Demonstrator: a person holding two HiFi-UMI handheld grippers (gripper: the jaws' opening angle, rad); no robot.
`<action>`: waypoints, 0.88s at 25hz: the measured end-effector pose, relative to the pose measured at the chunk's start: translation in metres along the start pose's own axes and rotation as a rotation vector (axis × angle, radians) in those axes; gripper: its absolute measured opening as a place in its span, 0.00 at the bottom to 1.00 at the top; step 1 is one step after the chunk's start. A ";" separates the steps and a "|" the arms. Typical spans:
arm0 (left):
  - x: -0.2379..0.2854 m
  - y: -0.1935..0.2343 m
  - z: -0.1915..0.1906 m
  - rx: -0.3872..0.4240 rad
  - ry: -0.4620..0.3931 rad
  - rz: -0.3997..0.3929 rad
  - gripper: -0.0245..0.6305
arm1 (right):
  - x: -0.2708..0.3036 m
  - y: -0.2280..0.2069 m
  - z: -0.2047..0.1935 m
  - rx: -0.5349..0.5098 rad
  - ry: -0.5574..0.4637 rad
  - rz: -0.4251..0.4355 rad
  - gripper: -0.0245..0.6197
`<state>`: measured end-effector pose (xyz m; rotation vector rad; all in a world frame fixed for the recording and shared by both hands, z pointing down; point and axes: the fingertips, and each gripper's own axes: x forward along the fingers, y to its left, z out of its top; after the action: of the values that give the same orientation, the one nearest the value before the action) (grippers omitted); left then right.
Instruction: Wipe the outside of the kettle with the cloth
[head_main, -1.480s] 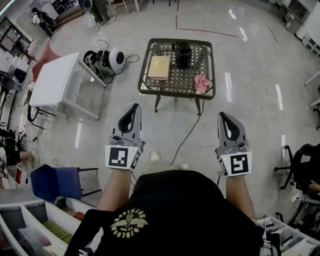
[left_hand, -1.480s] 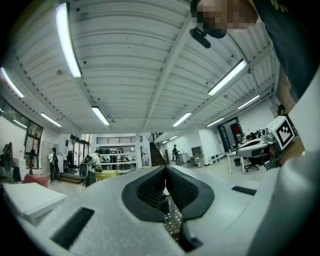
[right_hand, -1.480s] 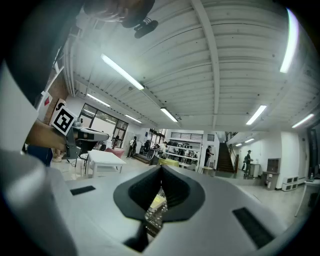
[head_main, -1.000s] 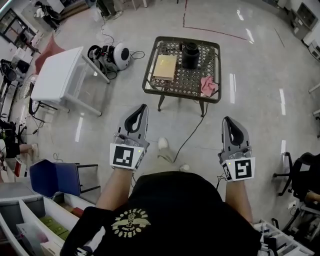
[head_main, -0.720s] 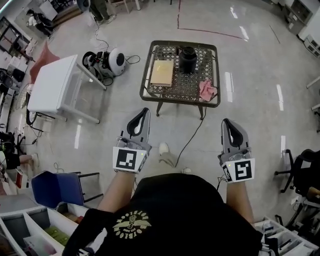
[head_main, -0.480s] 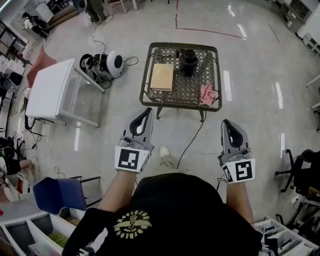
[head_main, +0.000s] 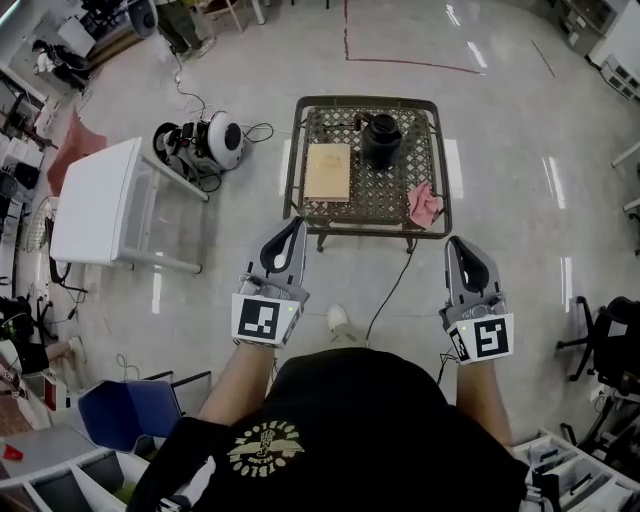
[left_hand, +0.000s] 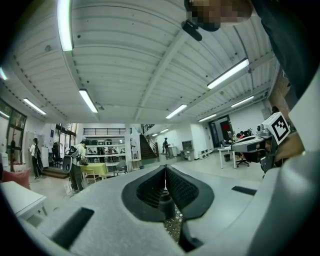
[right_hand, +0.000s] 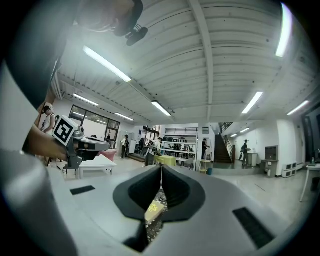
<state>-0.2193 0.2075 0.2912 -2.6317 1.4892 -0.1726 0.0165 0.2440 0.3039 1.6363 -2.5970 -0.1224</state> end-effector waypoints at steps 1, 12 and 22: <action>0.003 0.006 0.000 -0.003 -0.001 -0.001 0.05 | 0.006 0.000 0.001 -0.001 0.002 -0.002 0.06; 0.032 0.079 -0.010 -0.067 -0.036 -0.015 0.05 | 0.076 0.009 0.012 -0.030 0.030 -0.032 0.06; 0.059 0.092 -0.030 -0.129 -0.027 -0.080 0.05 | 0.094 0.012 0.021 -0.077 0.050 -0.070 0.06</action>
<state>-0.2719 0.1087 0.3091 -2.7847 1.4336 -0.0481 -0.0371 0.1651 0.2862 1.6817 -2.4672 -0.1810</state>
